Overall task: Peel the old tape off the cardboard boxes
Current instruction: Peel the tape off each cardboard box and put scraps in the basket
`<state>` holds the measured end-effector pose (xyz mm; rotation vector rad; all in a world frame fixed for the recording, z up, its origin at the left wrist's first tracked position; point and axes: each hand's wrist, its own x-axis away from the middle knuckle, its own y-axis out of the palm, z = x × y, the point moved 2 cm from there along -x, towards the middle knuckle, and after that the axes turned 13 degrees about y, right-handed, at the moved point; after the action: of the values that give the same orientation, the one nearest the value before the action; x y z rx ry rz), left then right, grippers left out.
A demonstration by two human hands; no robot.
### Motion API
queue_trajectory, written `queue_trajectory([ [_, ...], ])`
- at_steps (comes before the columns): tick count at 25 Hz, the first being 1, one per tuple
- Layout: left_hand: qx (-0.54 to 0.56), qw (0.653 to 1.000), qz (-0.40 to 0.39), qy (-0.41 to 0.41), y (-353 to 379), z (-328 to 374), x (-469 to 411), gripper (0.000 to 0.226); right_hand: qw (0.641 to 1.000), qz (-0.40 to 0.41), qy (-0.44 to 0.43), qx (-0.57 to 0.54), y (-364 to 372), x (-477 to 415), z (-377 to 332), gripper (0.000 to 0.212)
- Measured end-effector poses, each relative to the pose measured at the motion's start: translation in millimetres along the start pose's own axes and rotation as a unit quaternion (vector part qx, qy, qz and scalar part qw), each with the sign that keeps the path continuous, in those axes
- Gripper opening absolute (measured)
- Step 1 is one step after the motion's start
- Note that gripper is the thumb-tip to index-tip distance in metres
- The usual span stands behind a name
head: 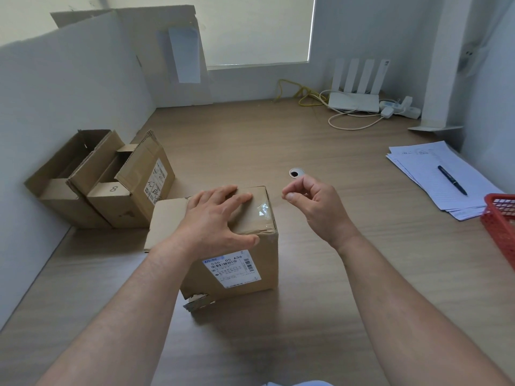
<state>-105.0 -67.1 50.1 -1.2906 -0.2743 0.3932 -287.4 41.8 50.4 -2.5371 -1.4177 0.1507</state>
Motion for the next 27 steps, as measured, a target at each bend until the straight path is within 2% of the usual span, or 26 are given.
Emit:
queue_trajectory([
  [3,0.000,1.000,0.003,0.005,1.1,-0.4,1.7,0.095,1.000,-0.003,-0.007,0.022,0.4,7.8,3.3,0.024],
  [6,-0.004,1.000,0.009,0.007,1.8,0.1,1.3,0.094,0.998,0.052,-0.010,0.032,-0.3,9.9,6.3,0.024],
  [9,-0.006,1.000,0.013,0.008,2.8,-0.1,-1.7,0.095,0.995,0.081,-0.021,0.052,-4.0,9.5,7.6,0.047],
  [10,-0.008,1.000,0.016,0.007,2.9,-0.5,-3.0,0.095,0.993,0.091,-0.030,0.069,-4.6,9.8,8.2,0.045],
  [15,-0.009,1.000,0.018,-0.010,1.5,-3.9,-10.2,0.097,0.968,0.145,-0.125,0.160,8.2,26.4,17.8,0.011],
  [20,0.004,0.999,-0.001,-0.031,-4.8,-6.6,-20.3,0.101,0.924,0.190,-0.221,0.247,20.7,41.2,25.8,0.018],
  [27,0.007,0.999,-0.021,-0.046,-9.7,-8.0,-32.8,0.092,0.880,0.240,-0.248,0.327,29.5,35.0,24.7,0.016],
])
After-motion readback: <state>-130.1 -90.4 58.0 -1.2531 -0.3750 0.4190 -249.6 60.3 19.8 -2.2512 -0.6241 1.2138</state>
